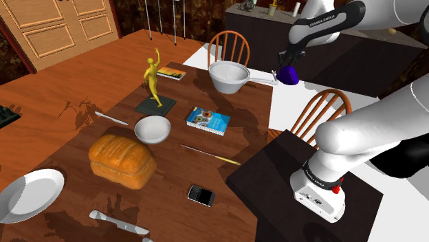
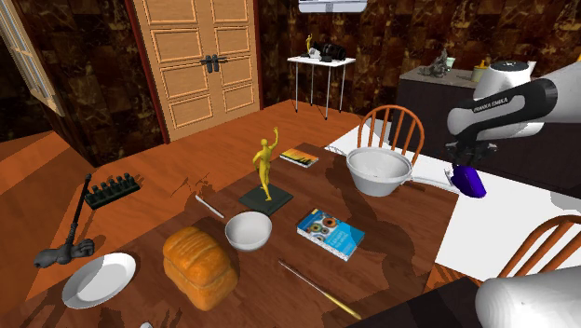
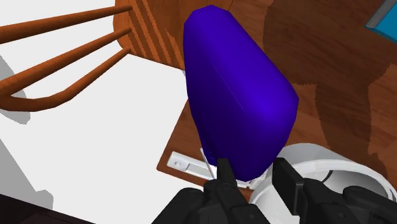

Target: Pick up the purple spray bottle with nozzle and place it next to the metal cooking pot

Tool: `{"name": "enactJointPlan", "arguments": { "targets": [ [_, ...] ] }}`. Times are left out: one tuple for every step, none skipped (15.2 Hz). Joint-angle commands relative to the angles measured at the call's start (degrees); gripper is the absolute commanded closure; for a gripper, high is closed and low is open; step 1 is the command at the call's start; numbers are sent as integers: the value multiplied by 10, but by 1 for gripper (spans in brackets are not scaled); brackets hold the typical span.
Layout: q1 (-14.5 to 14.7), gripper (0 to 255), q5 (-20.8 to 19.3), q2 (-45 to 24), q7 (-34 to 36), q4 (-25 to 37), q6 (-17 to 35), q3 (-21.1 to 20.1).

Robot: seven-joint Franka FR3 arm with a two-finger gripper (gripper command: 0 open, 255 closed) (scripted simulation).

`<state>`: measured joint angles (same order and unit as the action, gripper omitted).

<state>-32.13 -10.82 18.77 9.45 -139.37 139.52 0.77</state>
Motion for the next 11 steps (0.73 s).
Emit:
{"name": "enactJointPlan", "arguments": {
  "targets": [
    [-1,255,-3,-7,3,-10,17,0],
    [-2,255,-5,-10,5,-15,25,0],
    [-3,255,-6,-14,6,-19,34,0],
    [-4,255,-8,-18,8,-24,42,0],
    [-4,255,-10,-22,10,-28,50,-1],
    [-5,255,-12,-26,12,-33,59,-1],
    [-6,255,-14,-30,15,-37,67,-1],
    [-7,255,-16,-35,17,-41,75,-2],
    [-8,255,-18,-40,19,-45,84,-2],
    [-9,255,-21,-44,22,-48,92,-2],
    [-10,255,-23,-49,24,-52,101,-3]
  ]
}}
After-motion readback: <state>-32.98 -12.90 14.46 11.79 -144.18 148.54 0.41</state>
